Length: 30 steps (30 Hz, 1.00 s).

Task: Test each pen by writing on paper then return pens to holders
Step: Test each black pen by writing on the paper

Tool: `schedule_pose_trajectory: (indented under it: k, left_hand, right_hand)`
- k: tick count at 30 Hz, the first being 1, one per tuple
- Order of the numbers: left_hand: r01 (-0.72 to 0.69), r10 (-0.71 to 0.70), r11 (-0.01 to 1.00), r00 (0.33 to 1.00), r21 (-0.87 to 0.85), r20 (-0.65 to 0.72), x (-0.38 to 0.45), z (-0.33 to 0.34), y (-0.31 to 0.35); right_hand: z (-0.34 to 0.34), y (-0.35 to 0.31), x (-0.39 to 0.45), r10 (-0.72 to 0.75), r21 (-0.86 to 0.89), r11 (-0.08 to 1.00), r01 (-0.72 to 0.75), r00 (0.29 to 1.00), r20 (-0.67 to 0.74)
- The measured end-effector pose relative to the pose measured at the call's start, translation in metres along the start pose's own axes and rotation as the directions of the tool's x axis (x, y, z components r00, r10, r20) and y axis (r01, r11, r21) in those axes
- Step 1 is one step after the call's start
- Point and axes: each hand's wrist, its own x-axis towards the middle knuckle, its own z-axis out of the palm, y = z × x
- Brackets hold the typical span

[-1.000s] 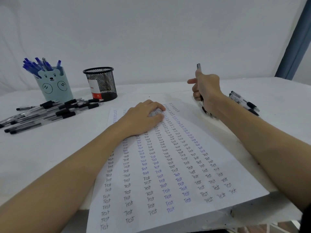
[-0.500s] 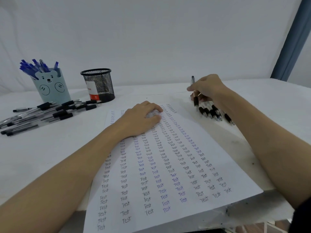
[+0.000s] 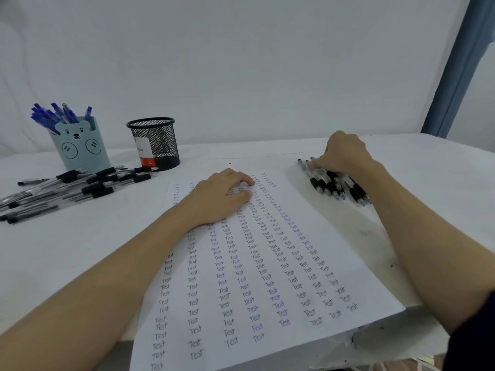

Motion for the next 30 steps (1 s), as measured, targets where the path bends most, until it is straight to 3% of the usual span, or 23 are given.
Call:
schedule_pose_trajectory:
  k: [6, 13, 18, 21, 24, 27, 30]
  left_hand:
    - [-0.011, 0.011, 1.0, 1.0, -0.008, -0.013, 0.001, 0.001, -0.002]
    - [-0.041, 0.038, 0.996, 0.998, -0.073, -0.041, -0.003, -0.005, -0.001]
    - [0.048, -0.053, 0.997, 0.995, -0.062, -0.09, -0.027, -0.032, -0.015]
    - [0.117, -0.116, 0.993, 0.983, -0.005, -0.139, -0.062, -0.054, -0.039]
    - [0.196, -0.186, 0.98, 0.96, 0.03, -0.208, -0.103, -0.075, -0.066]
    - [0.292, -0.28, 0.956, 0.92, 0.003, -0.276, -0.148, -0.093, -0.091]
    - [0.34, -0.321, 0.94, 0.889, 0.001, -0.327, -0.183, -0.106, -0.11]
  right_hand:
    - [0.003, -0.001, -0.001, 0.007, -0.016, 1.0, -0.007, 1.0, -0.018]
    - [0.004, -0.018, -0.008, -0.08, 0.044, 0.995, 0.09, 0.976, -0.204]
    - [0.008, -0.056, -0.026, -0.288, 0.121, 0.948, 0.294, 0.956, -0.064]
    - [0.01, -0.098, -0.041, -0.48, 0.111, 0.874, 0.473, 0.876, 0.049]
    - [0.019, -0.148, -0.061, -0.647, 0.054, 0.757, 0.651, 0.735, 0.201]
    - [0.035, -0.202, -0.082, -0.744, 0.054, 0.64, 0.766, 0.601, 0.291]
    - [0.055, -0.248, -0.1, -0.8, 0.006, 0.54, 0.842, 0.511, 0.313]
